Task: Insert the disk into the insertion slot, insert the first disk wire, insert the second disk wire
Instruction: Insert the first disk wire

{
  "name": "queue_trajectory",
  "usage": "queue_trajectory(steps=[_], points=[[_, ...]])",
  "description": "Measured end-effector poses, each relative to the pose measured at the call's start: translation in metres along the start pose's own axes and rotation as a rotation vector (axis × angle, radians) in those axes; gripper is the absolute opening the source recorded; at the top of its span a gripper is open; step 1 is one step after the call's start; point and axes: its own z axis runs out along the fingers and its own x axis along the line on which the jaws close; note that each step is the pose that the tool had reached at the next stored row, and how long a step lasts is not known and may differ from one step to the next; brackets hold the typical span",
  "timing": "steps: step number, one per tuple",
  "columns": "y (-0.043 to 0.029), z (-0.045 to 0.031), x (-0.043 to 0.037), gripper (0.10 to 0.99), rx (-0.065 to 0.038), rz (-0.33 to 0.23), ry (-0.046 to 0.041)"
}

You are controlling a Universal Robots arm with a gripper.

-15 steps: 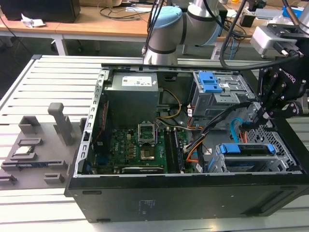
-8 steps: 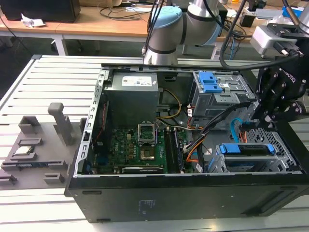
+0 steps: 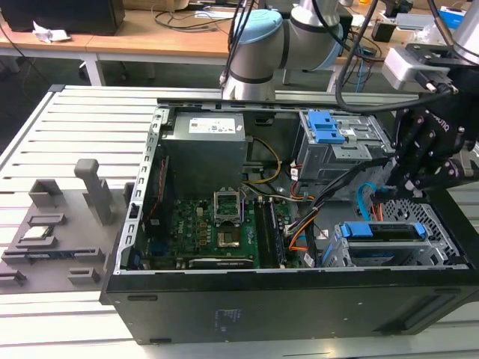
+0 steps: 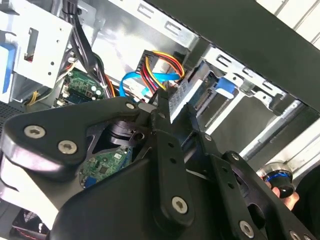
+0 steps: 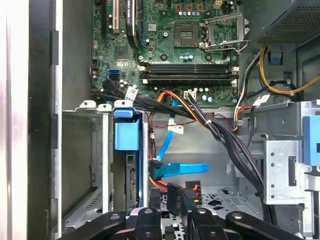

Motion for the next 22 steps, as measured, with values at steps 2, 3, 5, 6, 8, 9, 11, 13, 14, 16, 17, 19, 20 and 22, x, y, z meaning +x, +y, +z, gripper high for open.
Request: queue_trajectory(steps=[2,3,5,6,8,9,11,13,14,16,17,19,20,22], points=[[0.0000,0.0015,-0.0033,0.302,0.000,0.000,0.0009],[0.0000,0.0024,-0.0037,0.302,0.000,0.000,0.0032],[-0.0002,0.0063,-0.0044,0.302,0.000,0.001,0.0152],[-0.0002,0.0073,-0.0045,0.302,0.000,0.001,0.0170],[-0.0003,0.0093,-0.0045,0.302,0.000,0.001,0.0203],[-0.0003,0.0097,-0.0045,0.302,0.000,0.001,0.0215],[-0.0003,0.0099,-0.0045,0.302,0.000,0.001,0.0223],[-0.0003,0.0099,-0.0045,0.302,0.000,0.001,0.0228],[-0.0003,0.0099,-0.0045,0.220,0.000,0.001,0.0234],[-0.0003,0.0099,-0.0045,0.169,0.000,0.001,0.0242],[-0.0003,0.0099,-0.0045,0.169,0.000,0.001,0.0244],[-0.0003,0.0099,-0.0045,0.169,0.000,0.001,0.0254],[-0.0003,0.0099,-0.0045,0.169,0.000,0.001,0.0256],[-0.0003,0.0099,-0.0045,0.169,0.000,0.001,0.0262]])
